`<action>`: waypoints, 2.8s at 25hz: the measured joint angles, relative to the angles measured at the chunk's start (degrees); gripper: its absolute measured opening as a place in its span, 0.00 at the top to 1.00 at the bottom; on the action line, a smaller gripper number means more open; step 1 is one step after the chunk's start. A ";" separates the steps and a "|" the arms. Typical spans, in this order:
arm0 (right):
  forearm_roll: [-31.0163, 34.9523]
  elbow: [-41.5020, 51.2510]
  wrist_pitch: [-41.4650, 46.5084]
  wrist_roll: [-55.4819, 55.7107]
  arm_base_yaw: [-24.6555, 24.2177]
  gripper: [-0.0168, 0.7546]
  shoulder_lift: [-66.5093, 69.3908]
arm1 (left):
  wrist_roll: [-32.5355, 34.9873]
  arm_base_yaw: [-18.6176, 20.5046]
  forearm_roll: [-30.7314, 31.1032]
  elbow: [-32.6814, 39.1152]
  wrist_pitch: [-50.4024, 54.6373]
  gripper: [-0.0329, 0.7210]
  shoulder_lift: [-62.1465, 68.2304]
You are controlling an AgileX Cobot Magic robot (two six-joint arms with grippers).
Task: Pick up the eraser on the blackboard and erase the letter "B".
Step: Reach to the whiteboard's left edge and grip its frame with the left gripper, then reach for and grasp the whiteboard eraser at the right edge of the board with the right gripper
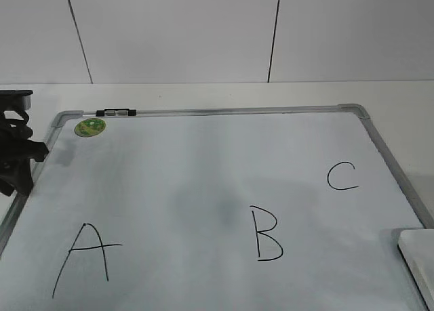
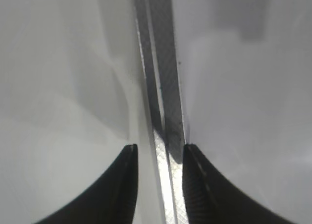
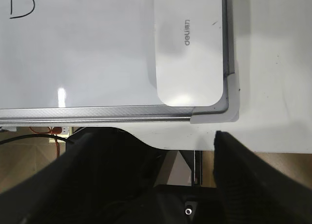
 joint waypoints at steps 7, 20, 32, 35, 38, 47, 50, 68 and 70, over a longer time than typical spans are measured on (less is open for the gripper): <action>0.00 0.00 0.00 0.00 0.00 0.22 0.00 | 0.27 0.00 0.00 0.00 -0.20 0.68 0.45; 0.00 0.00 0.00 0.00 0.00 0.22 0.00 | 0.67 0.00 -0.31 -0.65 0.14 0.70 1.53; -1.95 0.00 0.00 4.81 0.00 0.22 1.95 | -0.11 0.11 -1.09 -0.70 0.60 0.91 1.53; -2.10 0.00 0.10 6.40 0.00 0.20 4.23 | -0.20 0.11 -1.09 -0.77 0.73 0.91 1.53; -2.15 -0.05 0.10 6.89 0.00 0.17 7.52 | -0.20 0.11 -1.09 -0.77 0.83 0.91 1.53; -3.91 -0.42 -2.77 7.03 0.00 0.17 20.60 | -0.24 0.11 -1.09 -0.84 0.83 0.91 1.53; -4.88 -1.77 -4.67 7.03 0.00 0.17 25.28 | -0.24 0.11 -1.09 -0.84 0.93 0.91 1.53; -7.86 -6.70 -14.36 5.03 0.00 0.17 37.90 | -0.24 0.11 -0.97 -0.84 0.93 0.91 1.53; -7.86 -6.70 -15.24 4.62 0.00 0.17 37.90 | -0.24 0.11 -0.97 -0.84 0.93 0.91 1.53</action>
